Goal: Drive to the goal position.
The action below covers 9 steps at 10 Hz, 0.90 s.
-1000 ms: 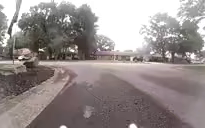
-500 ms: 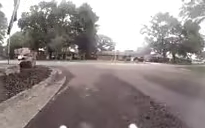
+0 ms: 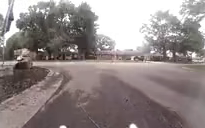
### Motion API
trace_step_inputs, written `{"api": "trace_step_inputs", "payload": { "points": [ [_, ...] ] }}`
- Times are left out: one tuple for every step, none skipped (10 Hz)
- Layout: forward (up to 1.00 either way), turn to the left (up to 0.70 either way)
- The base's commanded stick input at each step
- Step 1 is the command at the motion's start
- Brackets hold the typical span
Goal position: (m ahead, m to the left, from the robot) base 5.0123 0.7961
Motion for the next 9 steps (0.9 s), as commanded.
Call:
{"api": "trace_step_inputs", "payload": {
  "points": [
    [0.70, 0.00],
    [0.70, 0.00],
    [0.70, 0.00],
    [0.70, 0.00],
    [0.70, 0.00],
    [0.70, 0.00],
    [0.70, 0.00],
    [0.70, 0.00],
    [0.70, 0.00]
  ]
}}
